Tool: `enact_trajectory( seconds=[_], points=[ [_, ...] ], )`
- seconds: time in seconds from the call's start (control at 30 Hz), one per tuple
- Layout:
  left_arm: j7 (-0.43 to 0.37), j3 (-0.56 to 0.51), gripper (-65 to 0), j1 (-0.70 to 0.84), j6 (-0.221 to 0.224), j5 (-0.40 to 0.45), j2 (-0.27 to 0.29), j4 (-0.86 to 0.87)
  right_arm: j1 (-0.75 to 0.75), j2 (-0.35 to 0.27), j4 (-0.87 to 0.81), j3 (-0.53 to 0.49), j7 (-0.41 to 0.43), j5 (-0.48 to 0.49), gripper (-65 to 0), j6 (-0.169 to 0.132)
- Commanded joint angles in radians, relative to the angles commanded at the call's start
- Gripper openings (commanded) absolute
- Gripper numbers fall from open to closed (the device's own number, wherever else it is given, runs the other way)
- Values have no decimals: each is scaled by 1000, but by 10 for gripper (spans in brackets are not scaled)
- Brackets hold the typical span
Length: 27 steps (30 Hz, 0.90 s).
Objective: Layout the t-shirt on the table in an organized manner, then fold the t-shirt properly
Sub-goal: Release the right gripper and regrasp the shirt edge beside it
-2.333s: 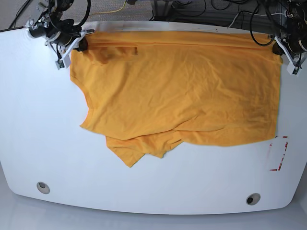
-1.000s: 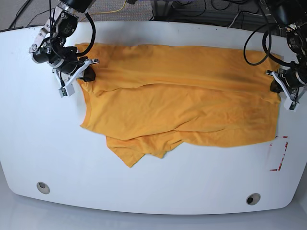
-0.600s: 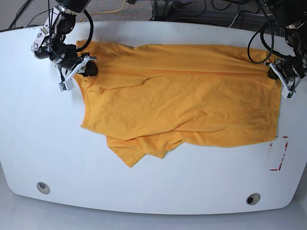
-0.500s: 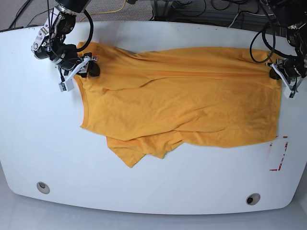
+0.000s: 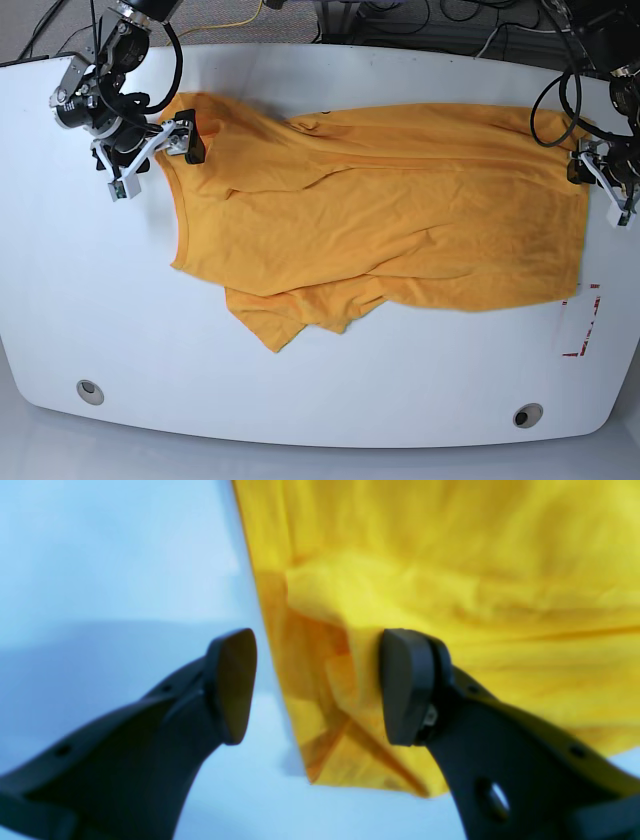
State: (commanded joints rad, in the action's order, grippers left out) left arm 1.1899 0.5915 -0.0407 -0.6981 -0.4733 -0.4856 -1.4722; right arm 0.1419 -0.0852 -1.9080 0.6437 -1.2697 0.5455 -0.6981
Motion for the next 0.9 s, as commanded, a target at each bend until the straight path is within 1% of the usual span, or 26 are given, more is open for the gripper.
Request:
enact_trajectory(
  seconds=[0.07, 0.13, 0.27, 0.4, 0.53, 0.57, 0.67, 0.77, 0.9],
  points=[
    [8, 2, -282, -5, 0, -35, -11, -26, 3, 0, -34, 0, -2, -6, 0, 0],
    [8, 3, -282, -2, 0, -97, -43, -61, 23, 0, -51, 0, -2, -6, 0, 0],
    [8, 17, -282, 52, 0, -170, -60, -84, 44, -2, -49, 2, 3, -8, 0, 0],
    [6, 87, -282, 121, 0, -198, -58, -110, 86, 0, -46, 3, 17, -9, 0, 0],
    [6, 130, -283, 170, 0, -229, -54, -109, 138, 3, -32, -3, 94, -11, 0, 0],
    [5, 141, -283, 183, 0, -244, -44, -109, 150, 3, -11, -3, 117, -11, 0, 0],
    [5, 164, -283, 207, 0, -262, -38, -109, 164, 3, 35, -5, 158, -11, 0, 0],
    [3, 172, -283, 219, 0, -258, -35, -107, 166, 2, 91, -5, 195, -11, 0, 0],
    [3, 170, -283, 222, 0, -256, -35, -106, 157, -3, 146, -5, 207, -11, 0, 0]
  ],
)
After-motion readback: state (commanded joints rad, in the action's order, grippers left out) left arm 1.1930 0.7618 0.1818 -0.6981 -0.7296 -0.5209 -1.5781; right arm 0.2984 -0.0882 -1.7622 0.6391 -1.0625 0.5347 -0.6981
